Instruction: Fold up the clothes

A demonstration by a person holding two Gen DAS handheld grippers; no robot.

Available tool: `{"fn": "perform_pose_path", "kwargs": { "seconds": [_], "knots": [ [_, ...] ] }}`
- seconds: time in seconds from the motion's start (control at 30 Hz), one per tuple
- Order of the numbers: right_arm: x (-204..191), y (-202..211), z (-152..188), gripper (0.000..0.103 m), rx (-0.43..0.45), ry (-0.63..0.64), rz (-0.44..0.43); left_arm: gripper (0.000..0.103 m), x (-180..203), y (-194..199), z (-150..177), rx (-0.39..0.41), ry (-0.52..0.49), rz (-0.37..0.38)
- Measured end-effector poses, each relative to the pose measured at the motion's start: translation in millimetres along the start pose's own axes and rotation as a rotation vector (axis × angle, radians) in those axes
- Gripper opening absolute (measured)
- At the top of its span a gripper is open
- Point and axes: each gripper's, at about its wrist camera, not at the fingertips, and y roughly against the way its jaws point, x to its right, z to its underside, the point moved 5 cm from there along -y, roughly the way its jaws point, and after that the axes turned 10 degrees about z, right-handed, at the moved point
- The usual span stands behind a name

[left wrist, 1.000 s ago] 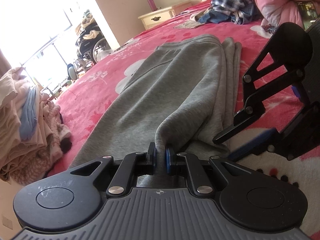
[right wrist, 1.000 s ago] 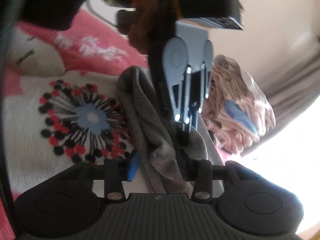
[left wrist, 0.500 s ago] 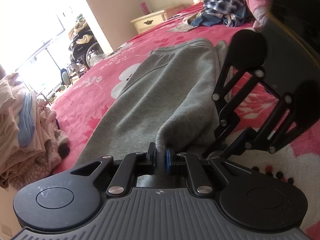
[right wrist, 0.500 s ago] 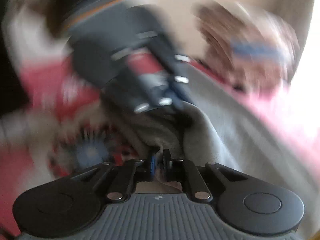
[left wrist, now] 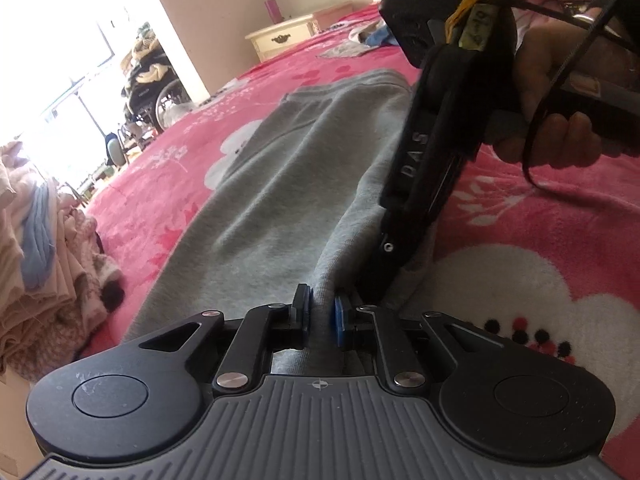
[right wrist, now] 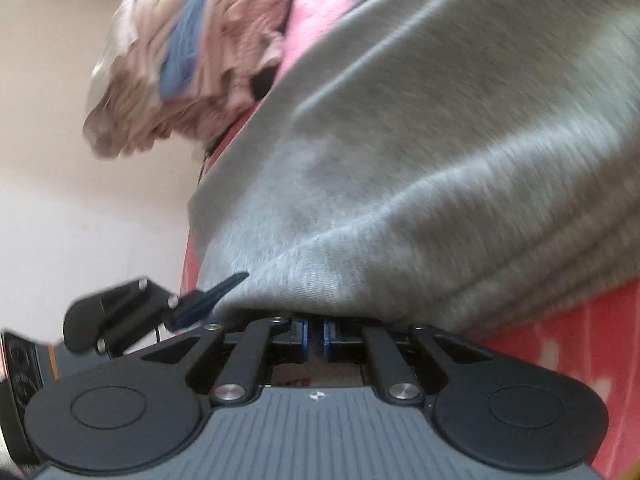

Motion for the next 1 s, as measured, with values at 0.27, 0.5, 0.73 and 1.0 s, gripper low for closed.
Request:
{"fn": "perform_pose_path", "kwargs": {
  "seconds": [0.27,0.5,0.73,1.0],
  "knots": [
    [14.7,5.1,1.1,0.006,0.033,-0.153,-0.004,0.024,6.9,-3.2,0.9,-0.022,-0.007,0.009],
    [16.6,36.4,3.7,0.015,0.149,-0.063,0.011,0.025,11.3,-16.4,9.7,-0.079,-0.041,-0.06],
    [-42.5,57.9,37.2,0.013,0.298,0.572,0.089,0.025,9.1,-13.7,9.5,-0.072,0.011,-0.076],
    [-57.8,12.5,48.4,0.006,0.303,0.854,0.246,0.025,9.1,-10.7,9.5,-0.076,0.012,-0.076]
  ]
}}
